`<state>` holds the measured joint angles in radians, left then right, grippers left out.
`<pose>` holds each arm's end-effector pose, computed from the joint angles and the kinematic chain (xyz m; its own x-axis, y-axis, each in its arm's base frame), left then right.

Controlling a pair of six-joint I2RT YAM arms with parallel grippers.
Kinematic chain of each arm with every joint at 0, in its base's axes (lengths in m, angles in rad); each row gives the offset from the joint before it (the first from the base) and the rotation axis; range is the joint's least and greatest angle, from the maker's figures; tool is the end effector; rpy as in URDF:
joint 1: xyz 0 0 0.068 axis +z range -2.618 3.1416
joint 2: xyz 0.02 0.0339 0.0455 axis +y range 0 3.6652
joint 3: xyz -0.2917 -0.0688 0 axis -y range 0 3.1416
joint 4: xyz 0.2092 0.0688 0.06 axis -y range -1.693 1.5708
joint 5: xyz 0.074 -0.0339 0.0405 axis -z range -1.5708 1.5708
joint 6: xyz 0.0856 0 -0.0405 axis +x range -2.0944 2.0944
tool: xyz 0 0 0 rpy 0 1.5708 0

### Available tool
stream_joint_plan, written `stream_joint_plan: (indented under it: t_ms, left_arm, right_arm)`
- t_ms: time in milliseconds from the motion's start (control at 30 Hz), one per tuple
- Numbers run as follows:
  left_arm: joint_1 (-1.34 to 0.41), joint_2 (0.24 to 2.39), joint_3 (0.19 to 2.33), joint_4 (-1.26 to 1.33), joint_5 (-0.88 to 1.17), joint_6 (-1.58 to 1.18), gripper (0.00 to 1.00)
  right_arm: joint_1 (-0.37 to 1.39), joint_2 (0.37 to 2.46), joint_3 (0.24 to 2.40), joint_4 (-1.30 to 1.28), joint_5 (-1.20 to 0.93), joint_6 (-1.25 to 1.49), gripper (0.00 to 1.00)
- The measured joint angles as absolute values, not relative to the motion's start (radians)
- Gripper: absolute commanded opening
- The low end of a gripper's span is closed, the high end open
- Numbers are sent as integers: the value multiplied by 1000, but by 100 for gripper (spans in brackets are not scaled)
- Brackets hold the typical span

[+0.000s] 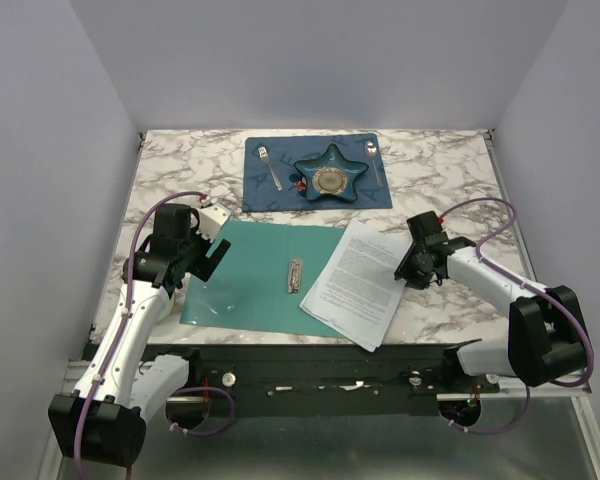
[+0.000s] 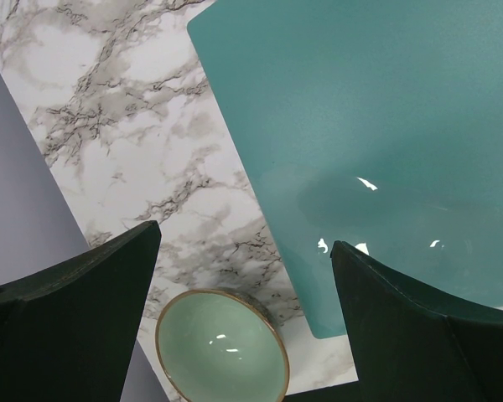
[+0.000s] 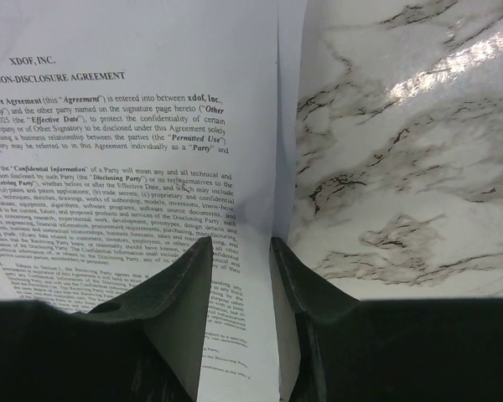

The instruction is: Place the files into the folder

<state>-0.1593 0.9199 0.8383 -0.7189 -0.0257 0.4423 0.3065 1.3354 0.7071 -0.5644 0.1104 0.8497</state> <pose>0.1660 -0.0244 0.2738 -0.5801 0.5266 -0.6214 0.4306 0.8459 0.3147 0.2080 0.0559 0.1749 -0.7811 0.5358 -0.3206 0.4931 0.8443 0.2097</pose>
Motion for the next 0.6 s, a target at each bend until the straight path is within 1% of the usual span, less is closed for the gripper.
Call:
stream_joint_plan:
  t_ms: [67, 233, 367, 433, 467, 500, 567, 600]
  left_arm:
    - [-159, 919, 838, -719, -26, 443, 99]
    - [-159, 911, 838, -719, -26, 445, 99]
    - [-159, 904, 838, -719, -26, 446, 99]
    - [-159, 902, 838, -719, -26, 446, 99]
    - [-159, 901, 838, -719, -26, 446, 99]
    - [-159, 900, 838, -719, -26, 447, 99]
    - [-159, 900, 838, -719, -26, 448, 99]
    - [-159, 900, 838, -719, -26, 448, 99]
  right_arm:
    - [307, 1337, 705, -560, 110, 851, 41]
    - [307, 1337, 697, -545, 96, 861, 37]
    - [307, 1338, 692, -531, 88, 868, 38]
    - [307, 1338, 688, -525, 85, 873, 43]
    - [307, 1340, 686, -521, 84, 876, 50]
    - [307, 1342, 683, -519, 84, 880, 53]
    - [307, 1347, 673, -516, 81, 889, 58]
    - [307, 1349, 668, -515, 80, 892, 58]
